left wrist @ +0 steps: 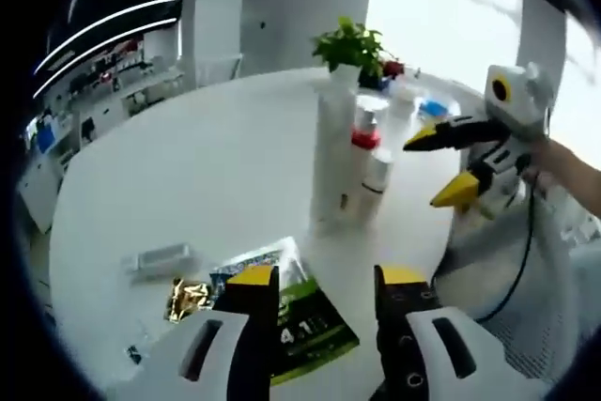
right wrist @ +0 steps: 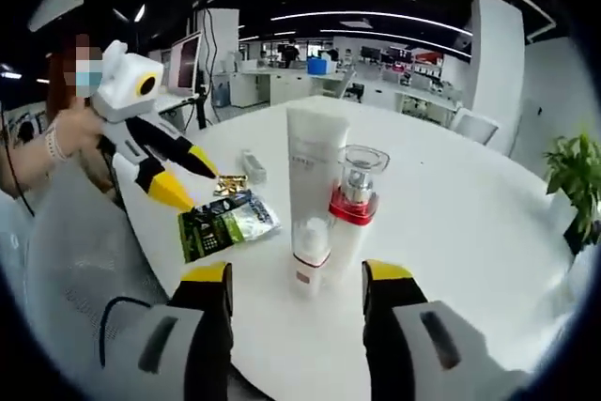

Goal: Arrange the skincare products in the storage area until every visible bottle or jar stands upright without overlapping.

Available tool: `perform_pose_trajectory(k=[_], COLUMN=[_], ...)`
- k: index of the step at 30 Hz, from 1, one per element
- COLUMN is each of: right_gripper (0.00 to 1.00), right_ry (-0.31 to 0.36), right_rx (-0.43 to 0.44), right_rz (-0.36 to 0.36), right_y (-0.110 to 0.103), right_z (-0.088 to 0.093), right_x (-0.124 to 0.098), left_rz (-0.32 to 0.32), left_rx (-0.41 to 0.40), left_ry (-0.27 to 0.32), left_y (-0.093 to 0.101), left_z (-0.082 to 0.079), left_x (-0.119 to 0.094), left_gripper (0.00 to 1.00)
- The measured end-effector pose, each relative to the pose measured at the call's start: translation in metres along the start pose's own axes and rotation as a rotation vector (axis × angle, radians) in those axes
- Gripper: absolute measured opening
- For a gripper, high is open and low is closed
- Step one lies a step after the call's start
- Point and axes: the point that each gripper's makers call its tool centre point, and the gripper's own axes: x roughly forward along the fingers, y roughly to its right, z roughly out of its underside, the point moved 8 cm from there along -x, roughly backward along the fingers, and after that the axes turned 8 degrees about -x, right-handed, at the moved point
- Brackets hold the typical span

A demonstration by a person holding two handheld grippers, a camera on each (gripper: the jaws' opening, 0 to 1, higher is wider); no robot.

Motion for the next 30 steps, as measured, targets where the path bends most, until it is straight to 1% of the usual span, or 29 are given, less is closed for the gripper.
perform_pose_trajectory(k=[5,10,15,18,24,26,30], right_gripper=[0.63,0.71,0.76,0.78,0.82,0.85,0.86], right_ry=[-0.020,-0.032,-0.028,-0.019,-0.019,-0.019,-0.015], right_rx=[-0.002,0.002,0.002,0.003,-0.005,-0.006,-0.008], right_rz=[0.026,0.044,0.052,0.065,0.077,0.096,0.105], right_y=[-0.008,-0.018,-0.027,-0.031,-0.045,-0.048,-0.054], right_z=[-0.005,-0.011,-0.016,-0.020,-0.025,-0.026,-0.027], right_x=[-0.003,-0.004,0.000,0.003,0.006,0.006,0.006], left_rz=[-0.016,-0.023,-0.029,-0.029,-0.037,-0.039,-0.036], left_rx=[-0.004,-0.021,-0.023,-0.022,-0.017,-0.017,-0.015], left_ry=[0.000,0.017,0.013,0.020,0.020,0.022,0.022], left_y=[-0.007,-0.014,-0.021,-0.021,-0.027,-0.029,-0.032], left_z=[0.006,0.012,0.017,0.020,0.026,0.028,0.033], left_x=[-0.012,-0.025,-0.037,-0.045,-0.059,-0.064,-0.071], left_gripper=[0.42,0.47,0.52,0.54,0.63,0.67,0.70])
